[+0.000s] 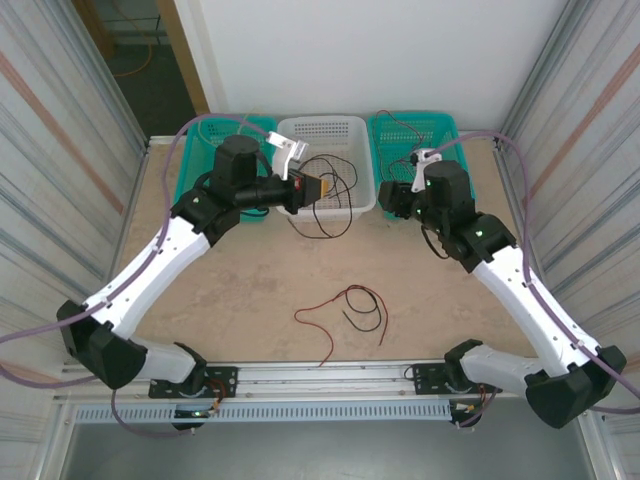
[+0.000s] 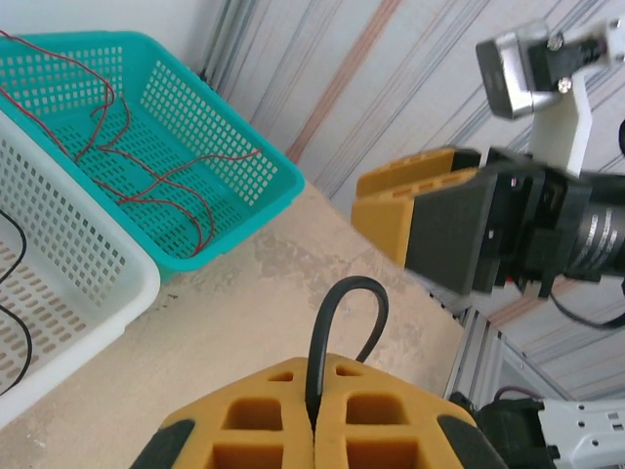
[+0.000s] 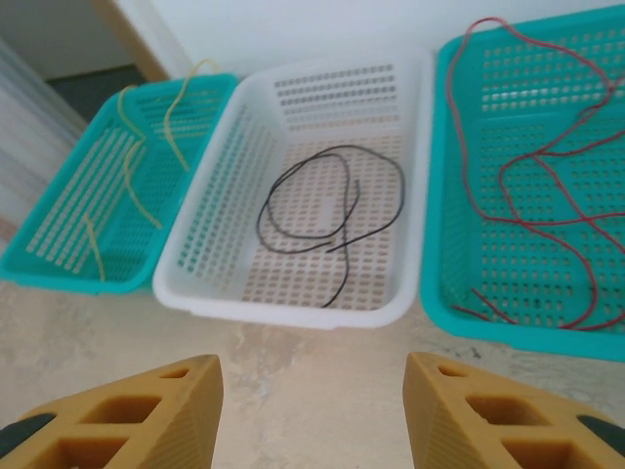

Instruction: Untangle the cables

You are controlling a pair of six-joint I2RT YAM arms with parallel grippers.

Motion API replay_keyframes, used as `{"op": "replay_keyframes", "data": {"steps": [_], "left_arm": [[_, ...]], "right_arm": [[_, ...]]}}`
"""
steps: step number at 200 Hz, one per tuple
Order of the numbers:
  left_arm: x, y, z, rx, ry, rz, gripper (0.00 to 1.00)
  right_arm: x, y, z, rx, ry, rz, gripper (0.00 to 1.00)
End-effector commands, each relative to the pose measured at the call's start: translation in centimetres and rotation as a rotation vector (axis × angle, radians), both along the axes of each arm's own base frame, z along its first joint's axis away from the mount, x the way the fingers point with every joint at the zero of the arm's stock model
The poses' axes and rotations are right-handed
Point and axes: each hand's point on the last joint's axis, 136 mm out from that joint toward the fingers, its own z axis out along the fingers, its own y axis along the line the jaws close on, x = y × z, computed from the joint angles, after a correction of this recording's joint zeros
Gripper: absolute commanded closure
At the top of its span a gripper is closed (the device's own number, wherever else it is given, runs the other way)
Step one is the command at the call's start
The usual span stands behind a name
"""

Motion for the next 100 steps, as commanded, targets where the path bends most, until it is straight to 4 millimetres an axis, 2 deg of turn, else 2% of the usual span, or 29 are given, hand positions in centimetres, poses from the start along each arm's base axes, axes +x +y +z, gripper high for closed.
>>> {"op": "replay_keyframes", "data": {"steps": [1,37,67,100], "left_arm": [[-1.1,0.1,0.0,0.042,0.006,-0.052,1.00],[1.5,1.4,-0.5,0.080,0.012,0.111,1.00],[5.6,2.2,-1.0,0.121,0.022,0.262,1.00],[11.1,3.1,0.4,0.084,0.005,0.414,1.00]], "right_arm": [[0.0,-1.1,1.3,0.059,-0.020,-0.016,0.50],[0.0,-0.4,0.8,0.070,0.000,0.030,0.47],[-0.4,-0.4,-0.7,0.064,0.036,0.036,0.45],[-1.7,-0.7,-2.8,0.069,0.094,0.026,0.43]]}}
